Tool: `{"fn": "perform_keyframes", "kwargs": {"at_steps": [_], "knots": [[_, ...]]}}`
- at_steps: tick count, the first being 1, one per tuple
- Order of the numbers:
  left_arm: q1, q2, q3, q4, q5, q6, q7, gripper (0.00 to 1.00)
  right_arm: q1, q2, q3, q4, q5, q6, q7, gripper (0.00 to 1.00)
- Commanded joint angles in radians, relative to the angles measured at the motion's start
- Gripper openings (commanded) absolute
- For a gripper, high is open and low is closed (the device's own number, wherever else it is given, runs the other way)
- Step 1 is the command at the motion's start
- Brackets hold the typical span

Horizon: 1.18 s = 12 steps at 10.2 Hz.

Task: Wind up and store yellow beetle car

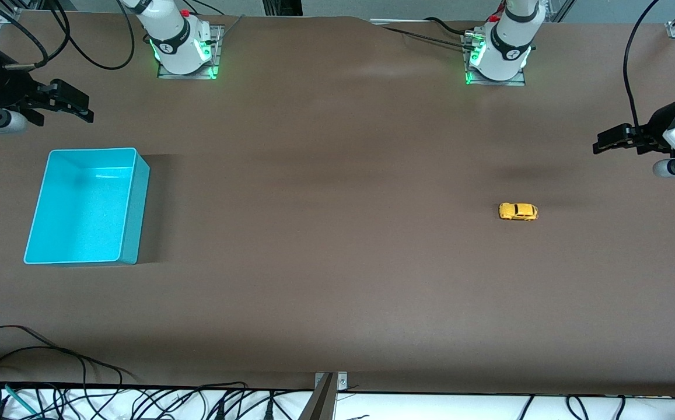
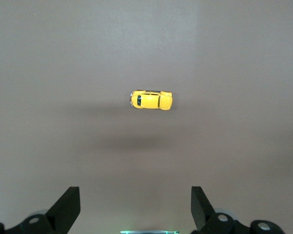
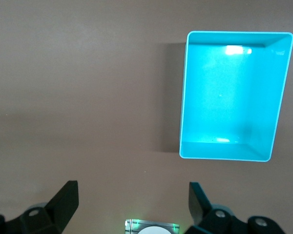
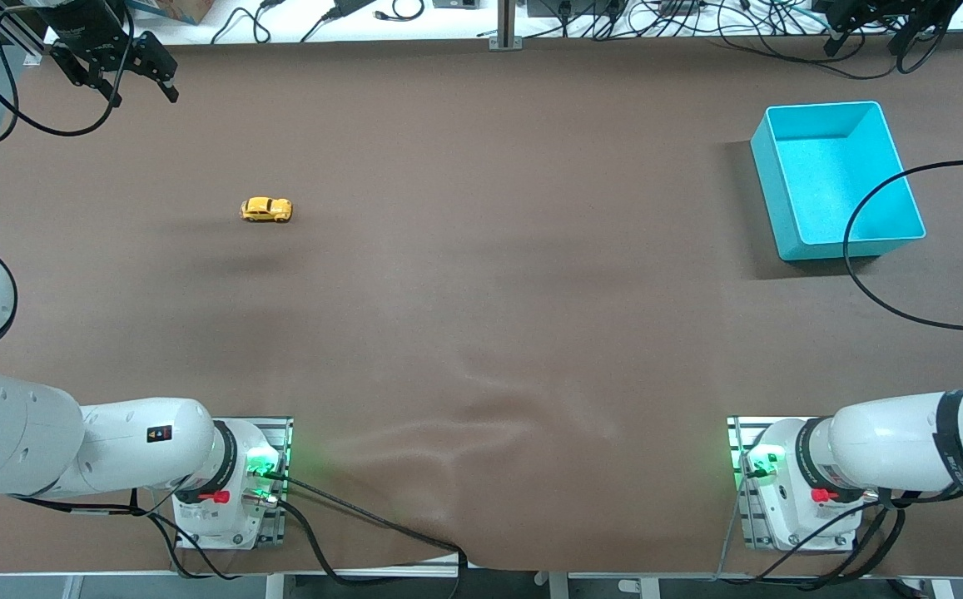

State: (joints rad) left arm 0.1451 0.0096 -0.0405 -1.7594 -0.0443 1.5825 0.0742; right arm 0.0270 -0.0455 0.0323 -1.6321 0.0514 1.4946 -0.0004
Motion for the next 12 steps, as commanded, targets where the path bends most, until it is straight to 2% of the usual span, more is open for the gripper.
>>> {"fn": "perform_keyframes", "kwargs": {"at_steps": [1,12], "knots": [[-0.004,0.003,0.001,0.008,-0.008,-0.007,0.013,1.00,-0.001,0.018,0.001,0.040,-0.018,-0.022,-0.006,1.00],[-0.009,0.006,0.001,0.005,-0.006,-0.009,0.010,1.00,-0.022,0.052,-0.006,0.040,-0.056,-0.011,-0.084,1.00]]}}
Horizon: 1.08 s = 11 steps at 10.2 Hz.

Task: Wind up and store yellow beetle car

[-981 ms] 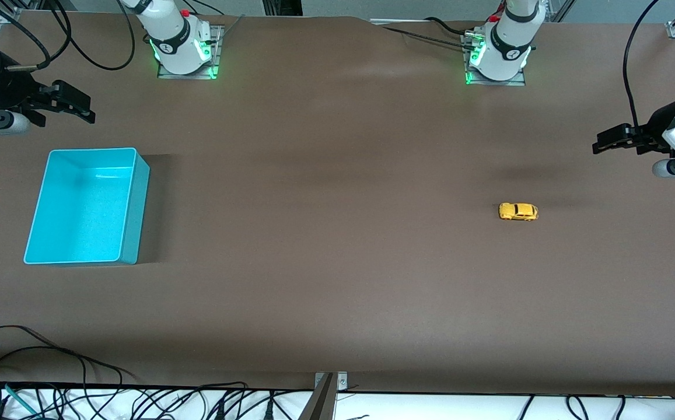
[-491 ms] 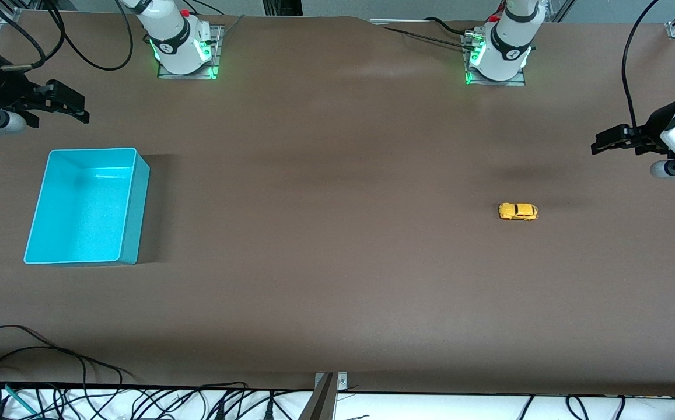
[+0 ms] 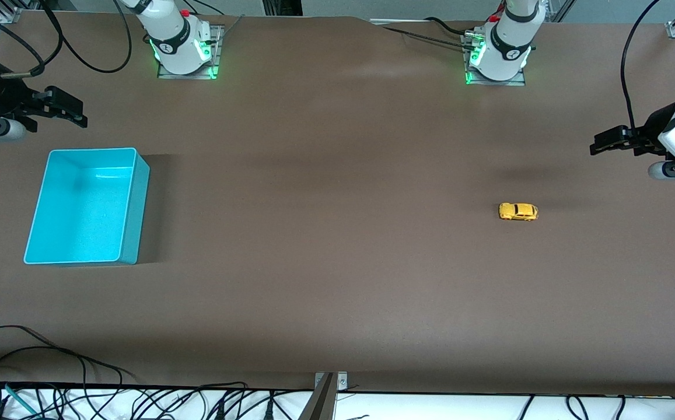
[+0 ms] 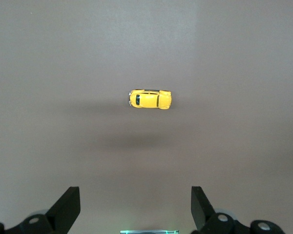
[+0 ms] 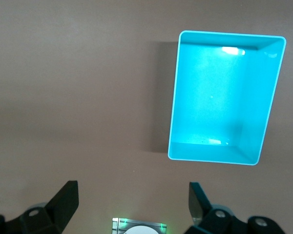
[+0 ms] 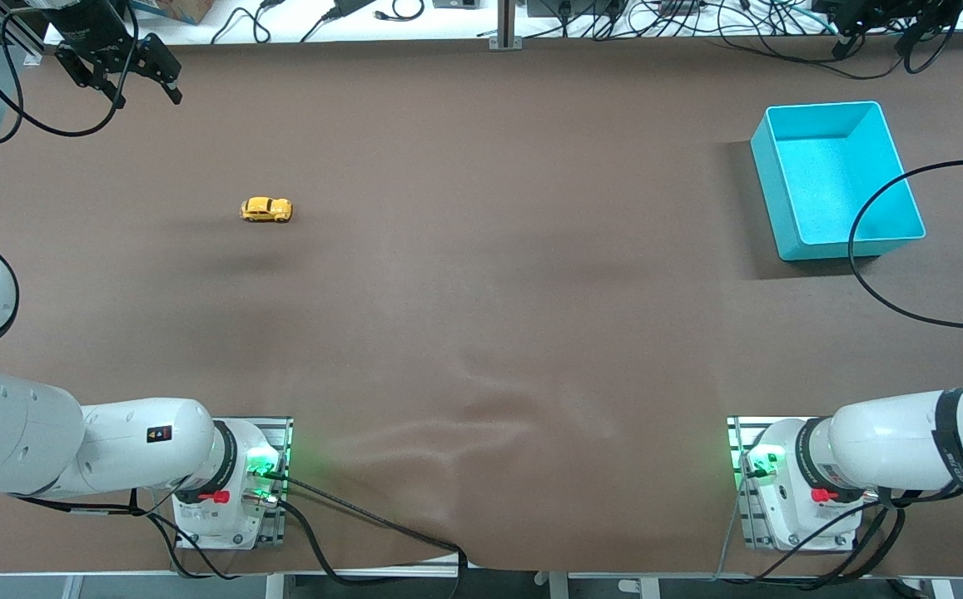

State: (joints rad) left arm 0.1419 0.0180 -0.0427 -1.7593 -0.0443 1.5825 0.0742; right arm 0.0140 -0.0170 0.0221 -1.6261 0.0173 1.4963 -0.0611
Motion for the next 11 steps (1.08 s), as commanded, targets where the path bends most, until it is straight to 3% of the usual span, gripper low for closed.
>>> {"fn": "perform_keyframes", "kwargs": {"at_steps": [1,11], "knots": [[-0.005,-0.003,0.003,0.006,-0.006,-0.009,0.010,1.00,-0.009,0.029,0.004,0.034,-0.017,-0.010,-0.025,1.00],[-0.004,-0.006,0.001,0.006,-0.006,-0.009,0.019,1.00,-0.020,0.043,-0.011,0.034,-0.016,0.018,-0.040,1.00]]}}
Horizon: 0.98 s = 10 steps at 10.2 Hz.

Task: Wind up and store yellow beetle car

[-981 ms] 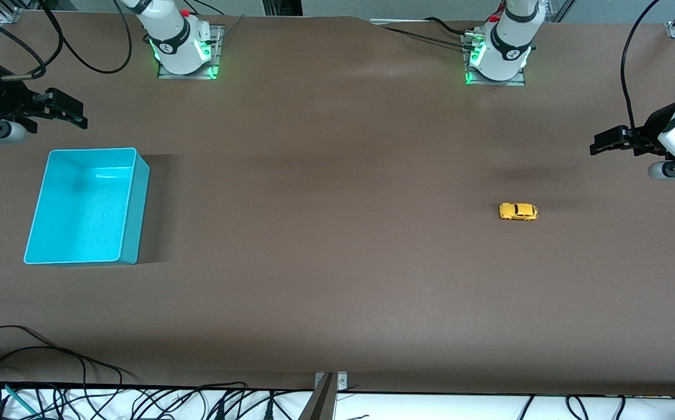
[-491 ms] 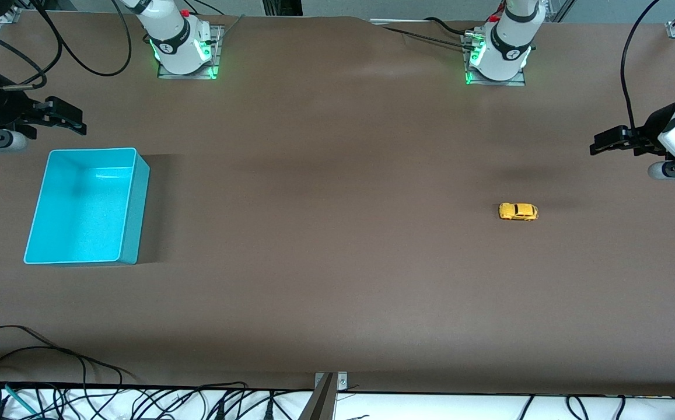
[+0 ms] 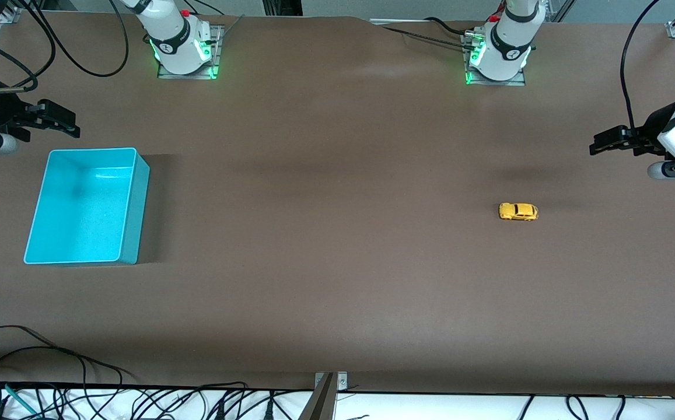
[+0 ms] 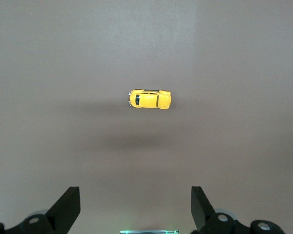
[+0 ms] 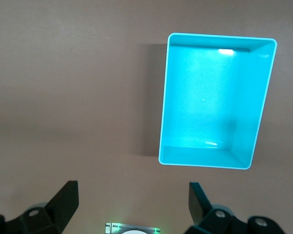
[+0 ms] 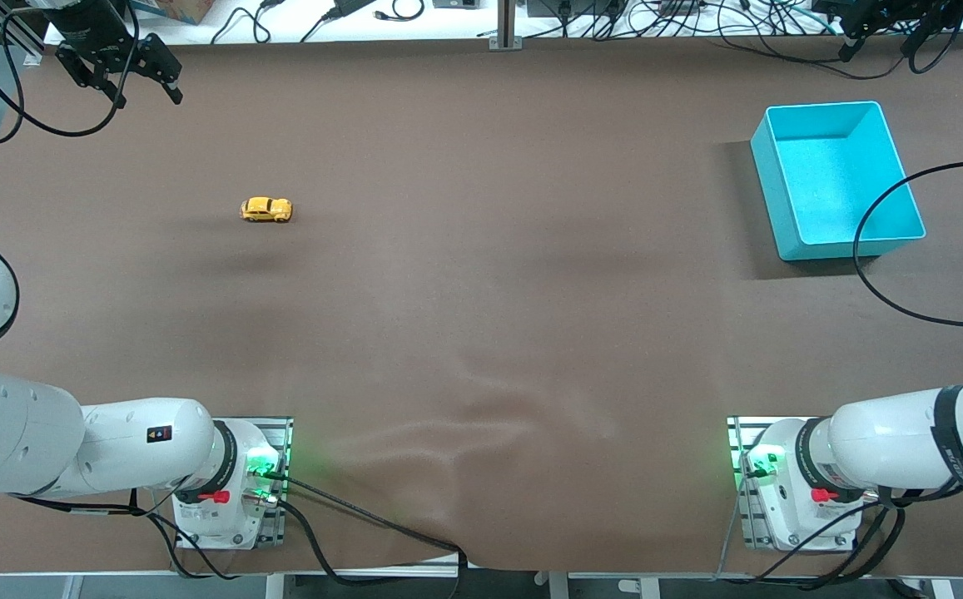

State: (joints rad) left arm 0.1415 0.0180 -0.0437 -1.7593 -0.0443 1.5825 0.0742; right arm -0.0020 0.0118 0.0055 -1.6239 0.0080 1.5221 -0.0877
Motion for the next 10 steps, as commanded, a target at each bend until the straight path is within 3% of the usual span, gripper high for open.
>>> {"fn": "perform_keyframes", "kwargs": {"at_steps": [1,10], "knots": [[-0.005,-0.004,0.002,0.006,-0.006,-0.009,0.019,1.00,-0.004,0.014,0.005,0.030,-0.008,-0.008,-0.014,1.00],[-0.006,-0.004,0.002,0.004,0.009,-0.006,0.024,0.97,-0.006,0.016,0.004,0.027,-0.005,0.000,-0.012,1.00]]}}
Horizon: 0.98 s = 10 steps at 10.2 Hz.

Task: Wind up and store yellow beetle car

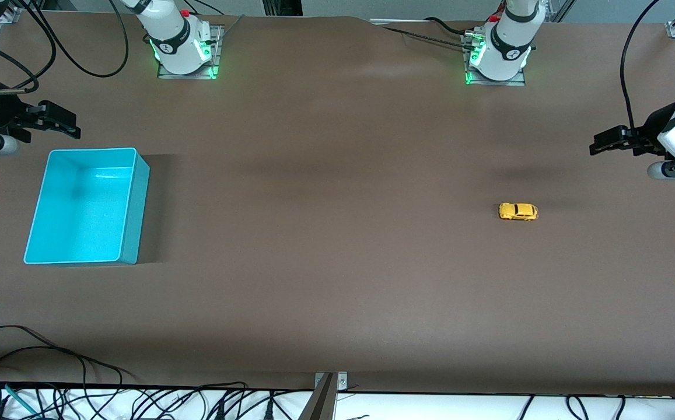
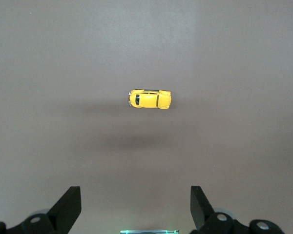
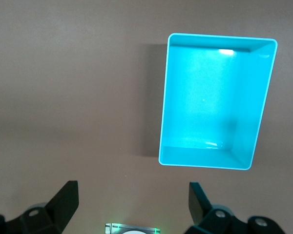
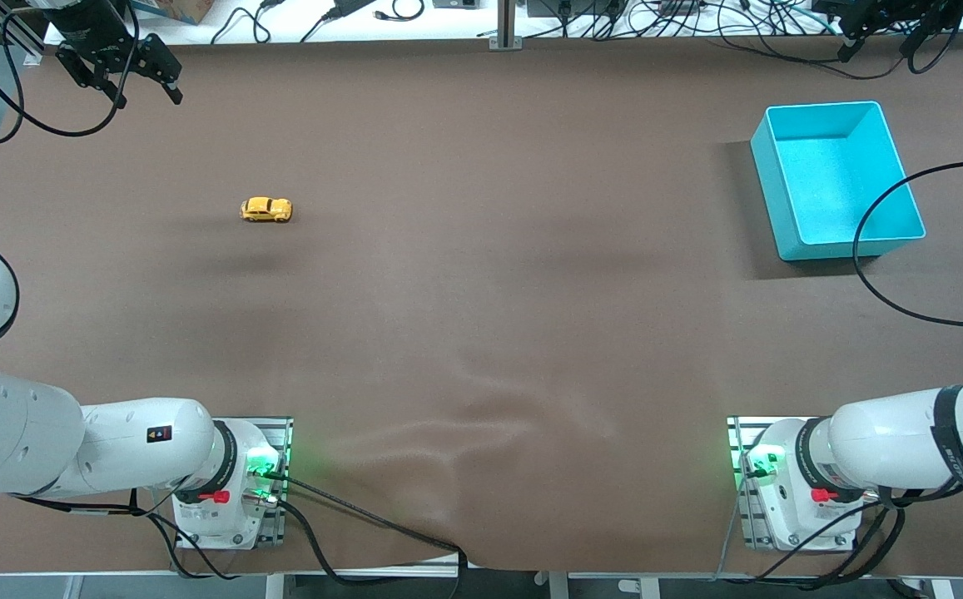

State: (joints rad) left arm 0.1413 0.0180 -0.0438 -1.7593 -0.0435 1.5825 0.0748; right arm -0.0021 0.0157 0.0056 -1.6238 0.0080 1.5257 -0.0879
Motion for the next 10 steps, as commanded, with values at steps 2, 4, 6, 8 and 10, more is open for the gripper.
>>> {"fn": "perform_keyframes", "kwargs": {"at_steps": [2,4,6,8,10], "knots": [[-0.011,-0.003,-0.025,0.004,0.071,-0.004,0.028,0.98,-0.006,0.012,0.004,0.025,-0.005,-0.004,-0.012,1.00],[-0.009,-0.001,-0.027,0.004,0.070,-0.004,0.028,0.99,-0.006,0.012,0.004,0.024,-0.005,-0.004,-0.012,1.00],[-0.009,-0.001,-0.025,0.004,0.065,-0.004,0.028,0.99,-0.006,0.012,0.004,0.022,-0.005,-0.004,-0.012,1.00],[-0.006,0.013,-0.025,0.004,0.056,-0.003,0.001,1.00,-0.006,0.012,0.004,0.022,-0.005,-0.004,-0.012,1.00],[0.000,0.046,-0.025,0.004,0.056,0.005,-0.186,1.00,-0.006,0.012,0.004,0.021,-0.005,-0.004,-0.012,1.00]]}}
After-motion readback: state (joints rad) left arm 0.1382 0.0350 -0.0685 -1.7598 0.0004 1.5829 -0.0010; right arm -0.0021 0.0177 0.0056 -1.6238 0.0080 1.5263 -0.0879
